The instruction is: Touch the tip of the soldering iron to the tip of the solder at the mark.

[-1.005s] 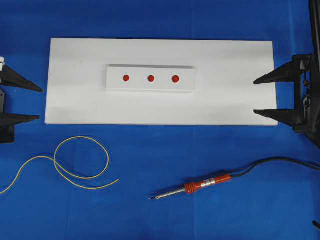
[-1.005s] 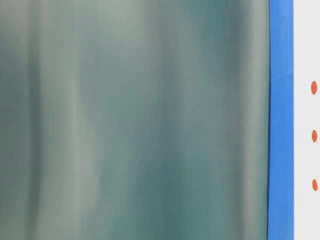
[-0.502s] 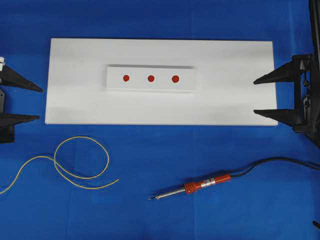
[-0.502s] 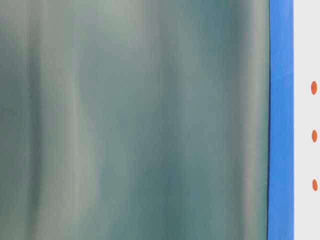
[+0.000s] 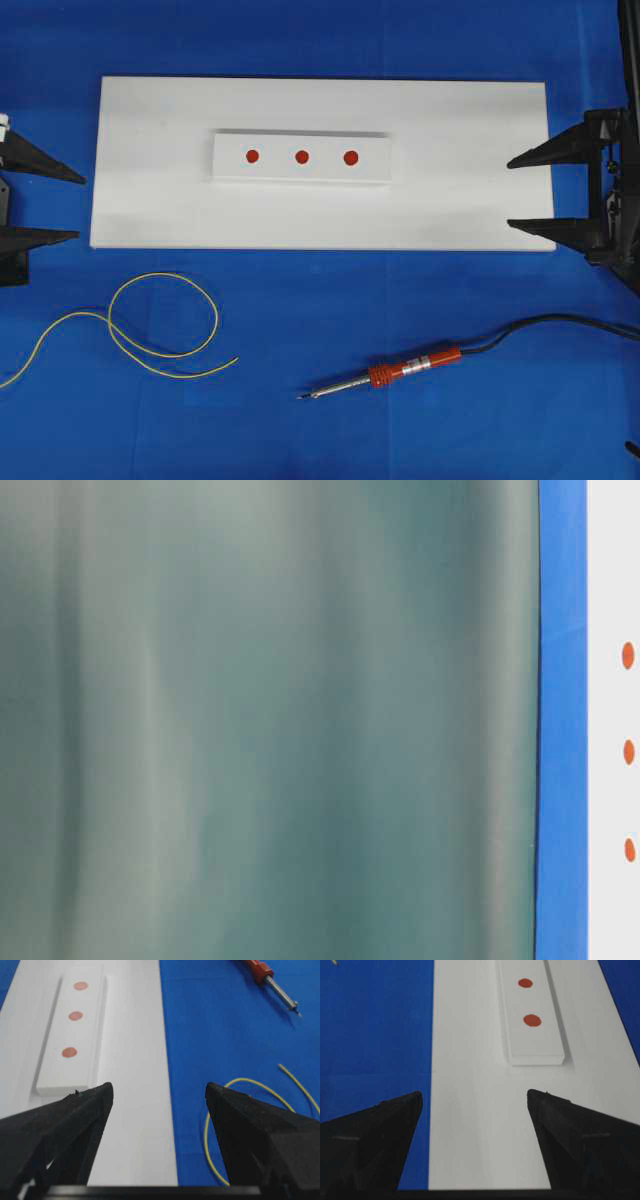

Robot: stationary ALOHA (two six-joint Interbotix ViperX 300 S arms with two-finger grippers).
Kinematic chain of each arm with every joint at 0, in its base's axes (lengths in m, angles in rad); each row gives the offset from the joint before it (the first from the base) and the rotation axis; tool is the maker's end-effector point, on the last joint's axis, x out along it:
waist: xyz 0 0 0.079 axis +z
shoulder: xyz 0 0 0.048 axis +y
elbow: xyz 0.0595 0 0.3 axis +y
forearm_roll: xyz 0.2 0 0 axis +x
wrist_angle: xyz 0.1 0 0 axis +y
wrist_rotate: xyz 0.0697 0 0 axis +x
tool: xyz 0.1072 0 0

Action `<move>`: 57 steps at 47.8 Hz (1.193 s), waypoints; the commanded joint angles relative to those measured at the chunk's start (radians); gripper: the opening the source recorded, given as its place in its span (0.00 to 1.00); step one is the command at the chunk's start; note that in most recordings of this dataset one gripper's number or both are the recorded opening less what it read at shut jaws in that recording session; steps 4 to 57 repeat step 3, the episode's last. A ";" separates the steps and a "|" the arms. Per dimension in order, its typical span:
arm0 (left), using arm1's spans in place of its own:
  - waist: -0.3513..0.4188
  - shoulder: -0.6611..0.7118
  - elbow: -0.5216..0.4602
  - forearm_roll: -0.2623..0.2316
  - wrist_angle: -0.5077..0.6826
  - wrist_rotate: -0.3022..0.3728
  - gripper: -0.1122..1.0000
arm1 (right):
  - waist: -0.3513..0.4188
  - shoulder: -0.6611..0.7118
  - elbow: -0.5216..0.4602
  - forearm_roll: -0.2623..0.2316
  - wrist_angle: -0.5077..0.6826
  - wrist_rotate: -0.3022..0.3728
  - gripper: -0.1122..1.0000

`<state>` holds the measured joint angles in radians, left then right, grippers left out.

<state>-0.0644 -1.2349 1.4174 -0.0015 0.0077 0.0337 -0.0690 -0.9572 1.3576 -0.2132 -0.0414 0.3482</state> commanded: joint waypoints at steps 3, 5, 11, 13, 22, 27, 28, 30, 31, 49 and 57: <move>0.003 0.009 -0.008 0.003 -0.008 0.002 0.73 | -0.002 0.005 -0.015 -0.002 -0.005 0.000 0.78; 0.003 0.009 -0.008 0.003 -0.008 0.002 0.73 | -0.002 0.005 -0.015 -0.002 -0.005 0.000 0.78; 0.003 0.009 -0.008 0.003 -0.008 0.002 0.73 | -0.002 0.005 -0.015 -0.002 -0.005 0.000 0.78; 0.003 0.009 -0.008 0.003 -0.008 0.002 0.73 | -0.002 0.005 -0.015 -0.002 -0.005 0.000 0.78; 0.003 0.009 -0.008 0.003 -0.008 0.002 0.73 | -0.002 0.005 -0.015 -0.002 -0.005 0.000 0.78; 0.003 0.009 -0.008 0.003 -0.008 0.002 0.73 | -0.002 0.005 -0.015 -0.002 -0.005 0.000 0.78; 0.003 0.009 -0.008 0.003 -0.008 0.002 0.73 | -0.002 0.005 -0.015 -0.002 -0.005 0.000 0.78; 0.003 0.009 -0.008 0.003 -0.008 0.002 0.73 | -0.002 0.005 -0.015 -0.002 -0.005 0.000 0.78; 0.003 0.009 -0.008 0.003 -0.008 0.002 0.73 | -0.002 0.005 -0.015 -0.002 -0.005 0.000 0.78; 0.003 0.009 -0.008 0.003 -0.008 0.002 0.73 | -0.002 0.005 -0.015 -0.002 -0.005 0.000 0.78; 0.003 0.009 -0.008 0.003 -0.008 0.002 0.73 | -0.002 0.005 -0.015 -0.002 -0.005 0.000 0.78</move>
